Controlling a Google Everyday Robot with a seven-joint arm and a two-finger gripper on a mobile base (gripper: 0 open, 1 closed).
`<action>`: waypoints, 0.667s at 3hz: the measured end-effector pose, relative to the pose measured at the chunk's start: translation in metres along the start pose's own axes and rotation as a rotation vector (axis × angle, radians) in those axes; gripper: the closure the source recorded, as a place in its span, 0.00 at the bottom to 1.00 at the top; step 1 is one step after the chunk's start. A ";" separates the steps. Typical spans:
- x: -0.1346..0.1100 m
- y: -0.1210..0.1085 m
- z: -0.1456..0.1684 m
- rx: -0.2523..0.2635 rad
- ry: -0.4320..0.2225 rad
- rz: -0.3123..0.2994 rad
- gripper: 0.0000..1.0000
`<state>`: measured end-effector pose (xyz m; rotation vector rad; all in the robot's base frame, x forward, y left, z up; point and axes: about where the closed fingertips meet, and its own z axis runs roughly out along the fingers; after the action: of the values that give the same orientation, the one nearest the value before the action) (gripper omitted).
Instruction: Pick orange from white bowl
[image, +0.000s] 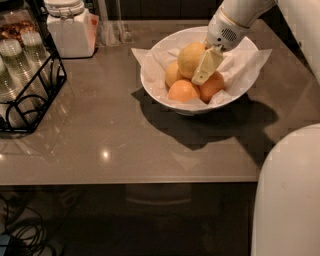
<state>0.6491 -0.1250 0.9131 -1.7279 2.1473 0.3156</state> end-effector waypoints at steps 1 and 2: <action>0.000 0.000 0.000 0.000 -0.001 0.000 0.89; -0.012 0.004 -0.006 0.003 -0.068 -0.031 1.00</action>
Offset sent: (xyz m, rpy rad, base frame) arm -0.0215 0.0125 0.0278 0.1282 -0.0403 0.0835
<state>0.6460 -0.1163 0.9235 -1.7227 2.0700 0.3574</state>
